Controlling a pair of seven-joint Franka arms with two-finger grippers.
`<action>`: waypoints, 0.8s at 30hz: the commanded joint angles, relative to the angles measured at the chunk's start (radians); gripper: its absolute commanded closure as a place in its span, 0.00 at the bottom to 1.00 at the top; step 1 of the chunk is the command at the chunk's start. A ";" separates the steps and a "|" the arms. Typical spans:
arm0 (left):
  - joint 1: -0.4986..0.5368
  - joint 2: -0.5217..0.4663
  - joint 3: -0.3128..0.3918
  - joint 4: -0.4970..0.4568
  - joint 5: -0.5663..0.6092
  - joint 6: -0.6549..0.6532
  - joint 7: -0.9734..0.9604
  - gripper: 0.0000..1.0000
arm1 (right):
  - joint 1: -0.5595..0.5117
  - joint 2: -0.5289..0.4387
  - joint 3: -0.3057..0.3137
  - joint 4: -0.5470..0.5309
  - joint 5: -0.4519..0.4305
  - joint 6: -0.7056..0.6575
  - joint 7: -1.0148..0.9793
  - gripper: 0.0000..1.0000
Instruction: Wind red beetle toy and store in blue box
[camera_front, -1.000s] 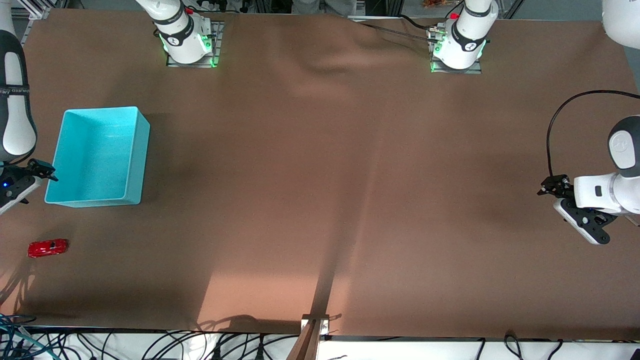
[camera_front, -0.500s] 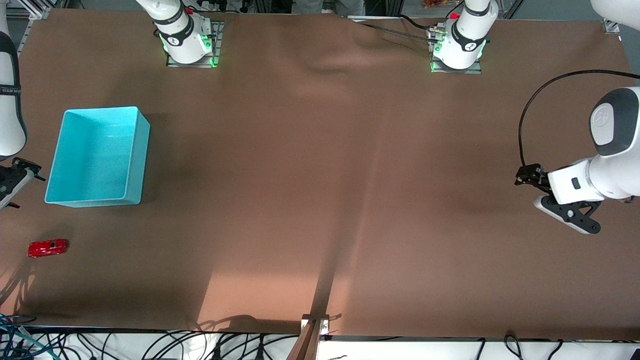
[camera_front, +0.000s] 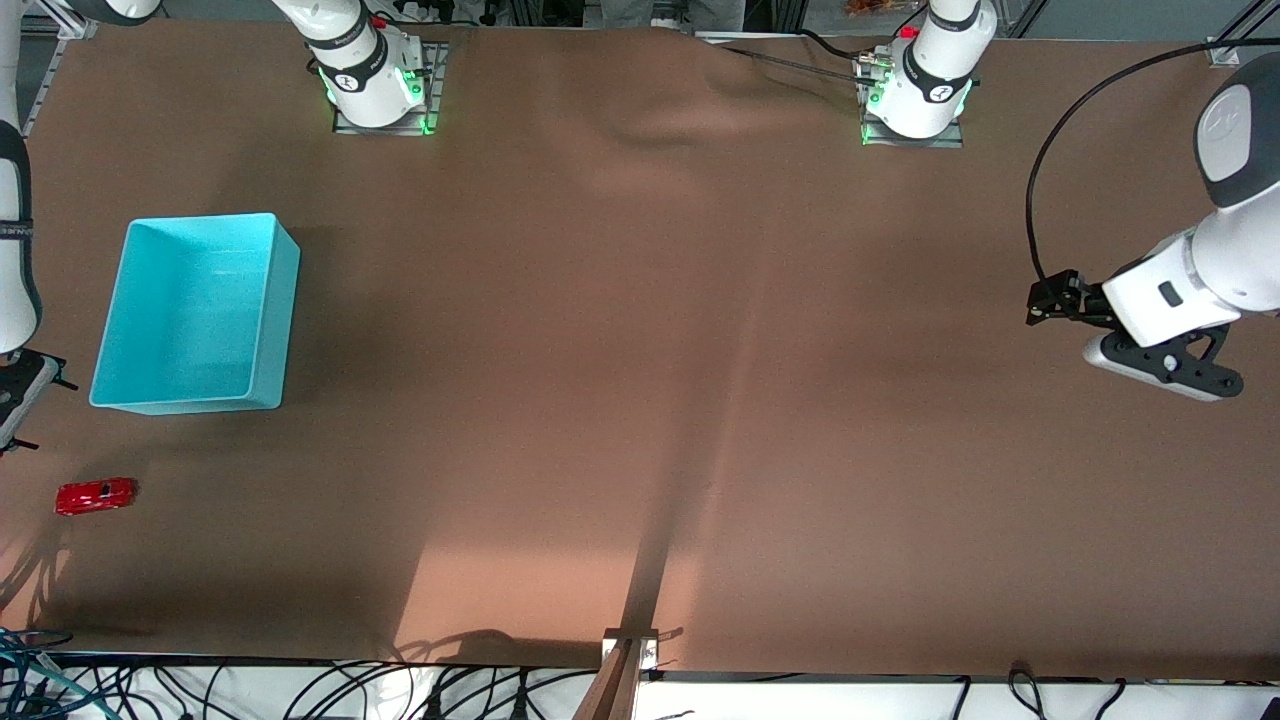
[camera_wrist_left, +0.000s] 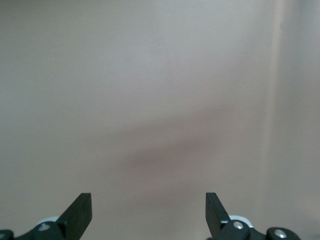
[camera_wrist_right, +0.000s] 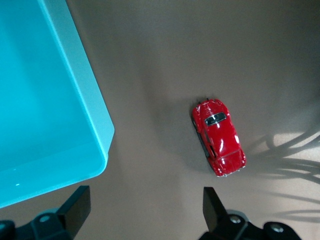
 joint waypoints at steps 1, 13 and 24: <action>-0.025 -0.129 -0.018 -0.118 -0.019 0.011 -0.114 0.00 | -0.023 0.079 0.034 0.114 0.025 0.006 -0.040 0.00; 0.001 -0.150 -0.075 -0.138 -0.014 0.009 -0.126 0.00 | -0.087 0.171 0.116 0.177 0.024 0.104 -0.115 0.00; 0.001 -0.150 -0.077 -0.112 -0.015 -0.081 -0.130 0.00 | -0.103 0.228 0.118 0.205 0.024 0.173 -0.161 0.00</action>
